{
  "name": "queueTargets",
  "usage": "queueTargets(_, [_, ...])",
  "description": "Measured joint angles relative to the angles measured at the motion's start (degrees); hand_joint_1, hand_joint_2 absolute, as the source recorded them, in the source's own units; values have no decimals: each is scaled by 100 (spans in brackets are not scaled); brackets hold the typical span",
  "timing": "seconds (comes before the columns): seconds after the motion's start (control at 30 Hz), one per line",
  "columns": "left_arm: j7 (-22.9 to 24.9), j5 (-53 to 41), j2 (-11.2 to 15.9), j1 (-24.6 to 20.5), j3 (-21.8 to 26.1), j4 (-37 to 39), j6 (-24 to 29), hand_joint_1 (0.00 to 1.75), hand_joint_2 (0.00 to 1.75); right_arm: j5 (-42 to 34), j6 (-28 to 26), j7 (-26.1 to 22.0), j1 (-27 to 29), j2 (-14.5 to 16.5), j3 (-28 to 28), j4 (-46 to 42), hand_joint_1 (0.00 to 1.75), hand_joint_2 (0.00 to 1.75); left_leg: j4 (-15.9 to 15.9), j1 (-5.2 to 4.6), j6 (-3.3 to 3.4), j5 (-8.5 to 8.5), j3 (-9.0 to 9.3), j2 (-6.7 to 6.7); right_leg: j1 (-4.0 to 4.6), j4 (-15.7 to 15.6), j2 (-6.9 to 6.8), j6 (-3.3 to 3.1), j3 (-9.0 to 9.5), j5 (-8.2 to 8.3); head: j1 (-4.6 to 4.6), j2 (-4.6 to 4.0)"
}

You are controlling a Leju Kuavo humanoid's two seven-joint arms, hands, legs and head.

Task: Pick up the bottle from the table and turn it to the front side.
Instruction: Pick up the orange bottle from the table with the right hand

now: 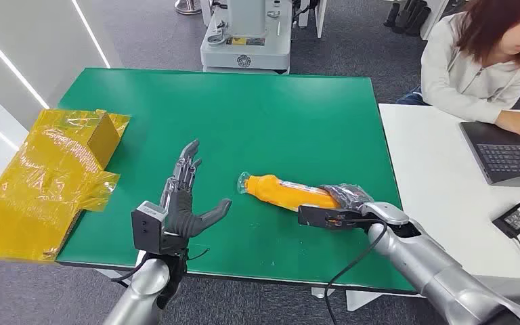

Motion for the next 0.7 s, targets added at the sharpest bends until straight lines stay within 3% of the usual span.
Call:
queueTargets(0.23, [-8, 0, 0, -1, 0, 0, -3, 0, 175, -356, -444, -380, 178, 7, -49, -51, 175, 175, 0, 1, 0, 0, -1, -2, 1, 0, -2, 0, 1, 0, 0, 0])
queueTargets(0.43, [-78, 3, 0, -2, 0, 7, 52, 0, 175, -2327, -529, -1402, 1006, 178, -687, -424, 175, 175, -3, 2, 0, -1, -7, -9, 2, 0, -8, 0, -2, -3, 0, 0])
queueTargets(0.7, [-196, 57, -10, -83, -3, 151, 235, 0, 175, -3926, -1228, -2158, 2449, 1057, -1416, -1279, 175, 175, -11, 7, -3, -2, -9, -10, 10, 0, -10, -3, -7, -8, -2, 0])
